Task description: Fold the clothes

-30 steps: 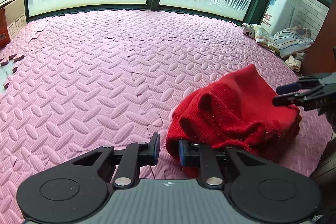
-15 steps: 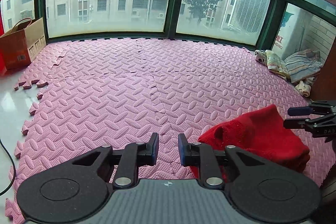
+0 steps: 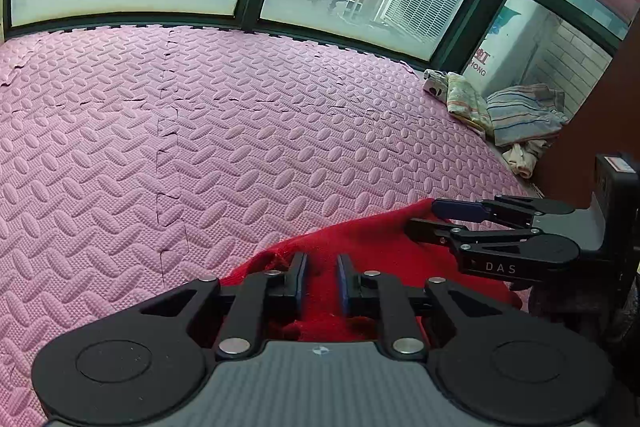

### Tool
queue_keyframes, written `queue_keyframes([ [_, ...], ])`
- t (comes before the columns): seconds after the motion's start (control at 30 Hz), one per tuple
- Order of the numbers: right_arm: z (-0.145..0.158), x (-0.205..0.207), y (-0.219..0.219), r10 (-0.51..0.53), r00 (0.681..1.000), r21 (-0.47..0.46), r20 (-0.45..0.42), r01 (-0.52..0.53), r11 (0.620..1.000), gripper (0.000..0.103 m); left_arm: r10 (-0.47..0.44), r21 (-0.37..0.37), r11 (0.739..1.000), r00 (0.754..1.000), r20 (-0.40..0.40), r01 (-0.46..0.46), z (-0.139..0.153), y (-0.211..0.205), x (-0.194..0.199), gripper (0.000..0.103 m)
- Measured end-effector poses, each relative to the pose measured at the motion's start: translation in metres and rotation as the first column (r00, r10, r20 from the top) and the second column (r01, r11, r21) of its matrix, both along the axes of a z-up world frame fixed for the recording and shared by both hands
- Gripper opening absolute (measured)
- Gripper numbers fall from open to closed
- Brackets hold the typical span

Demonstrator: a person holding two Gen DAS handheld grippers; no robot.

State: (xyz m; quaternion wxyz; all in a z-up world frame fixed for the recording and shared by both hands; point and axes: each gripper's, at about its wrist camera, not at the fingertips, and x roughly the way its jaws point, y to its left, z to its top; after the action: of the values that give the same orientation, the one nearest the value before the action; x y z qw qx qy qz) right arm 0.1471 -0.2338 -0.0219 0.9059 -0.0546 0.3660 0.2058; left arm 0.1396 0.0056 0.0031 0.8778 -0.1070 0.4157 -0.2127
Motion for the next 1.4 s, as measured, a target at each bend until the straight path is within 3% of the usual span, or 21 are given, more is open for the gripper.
queue_keyframes([
  [0.13,0.013,-0.013,0.005,0.033,0.999,0.009,0.03,-0.033,0.999,0.048,-0.012,-0.007,1.0,1.0,0.005,0.012,0.008,0.002,-0.001,0.018],
  [0.27,0.031,-0.033,0.026,0.184,0.983,0.124,0.01,-0.184,0.975,0.048,-0.02,0.002,1.0,1.0,0.001,0.02,0.008,0.001,0.002,0.018],
  [0.47,0.031,-0.05,0.063,0.328,0.945,0.165,-0.008,-0.322,0.932,0.035,0.0,-0.027,1.0,1.0,-0.008,0.0,0.006,0.006,0.002,0.018],
  [0.57,0.03,-0.056,0.068,0.337,0.942,0.162,0.003,-0.333,0.929,0.024,-0.002,-0.028,1.0,1.0,-0.006,0.002,0.004,0.007,0.001,0.018],
  [0.77,0.034,-0.064,0.069,0.309,0.95,0.172,0.05,-0.313,0.934,0.024,0.004,-0.051,0.999,1.0,-0.007,-0.004,0.0,0.011,-0.001,0.018],
  [1.07,0.032,-0.057,0.061,0.306,0.952,0.324,-0.01,-0.286,0.902,0.024,0.005,-0.059,0.998,1.0,-0.006,-0.005,-0.002,0.012,0.0,0.018],
  [1.23,0.013,-0.066,0.074,0.347,0.936,0.31,-0.057,-0.314,0.898,0.025,0.013,-0.061,0.998,1.0,-0.01,-0.014,-0.005,0.012,0.001,0.017],
  [1.4,-0.002,-0.073,0.082,0.348,0.937,0.285,-0.044,-0.322,0.903,0.03,0.033,-0.068,0.997,0.999,-0.022,-0.034,-0.01,0.015,0.002,0.015],
])
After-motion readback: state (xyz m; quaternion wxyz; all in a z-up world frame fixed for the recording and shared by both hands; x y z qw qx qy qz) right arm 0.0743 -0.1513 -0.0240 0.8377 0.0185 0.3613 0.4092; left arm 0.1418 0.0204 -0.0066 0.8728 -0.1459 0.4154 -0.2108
